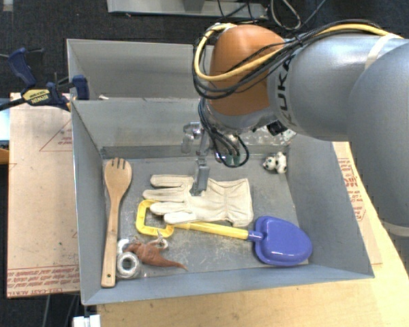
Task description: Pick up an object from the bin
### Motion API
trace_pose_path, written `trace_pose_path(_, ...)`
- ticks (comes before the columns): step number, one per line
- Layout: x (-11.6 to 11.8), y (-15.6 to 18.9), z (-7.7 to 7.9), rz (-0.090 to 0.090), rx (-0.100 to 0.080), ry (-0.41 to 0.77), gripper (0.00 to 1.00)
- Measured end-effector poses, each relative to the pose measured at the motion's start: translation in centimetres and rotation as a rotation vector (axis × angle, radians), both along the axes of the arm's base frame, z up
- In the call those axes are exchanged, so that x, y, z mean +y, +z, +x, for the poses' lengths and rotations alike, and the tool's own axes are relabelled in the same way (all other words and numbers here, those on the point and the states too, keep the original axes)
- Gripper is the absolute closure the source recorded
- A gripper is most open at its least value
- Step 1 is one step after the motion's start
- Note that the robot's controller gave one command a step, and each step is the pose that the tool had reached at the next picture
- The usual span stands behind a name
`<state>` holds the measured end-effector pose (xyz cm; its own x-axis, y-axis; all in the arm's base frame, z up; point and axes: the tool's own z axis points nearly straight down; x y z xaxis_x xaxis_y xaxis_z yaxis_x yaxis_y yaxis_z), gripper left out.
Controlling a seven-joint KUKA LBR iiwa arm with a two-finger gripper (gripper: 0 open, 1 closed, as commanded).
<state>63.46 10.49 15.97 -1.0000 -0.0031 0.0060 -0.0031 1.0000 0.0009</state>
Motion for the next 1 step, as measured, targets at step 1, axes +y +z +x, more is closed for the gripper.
trace_pose_path(1, -0.07, 0.53, 0.17, 0.001, -0.008, -0.003, 0.00)
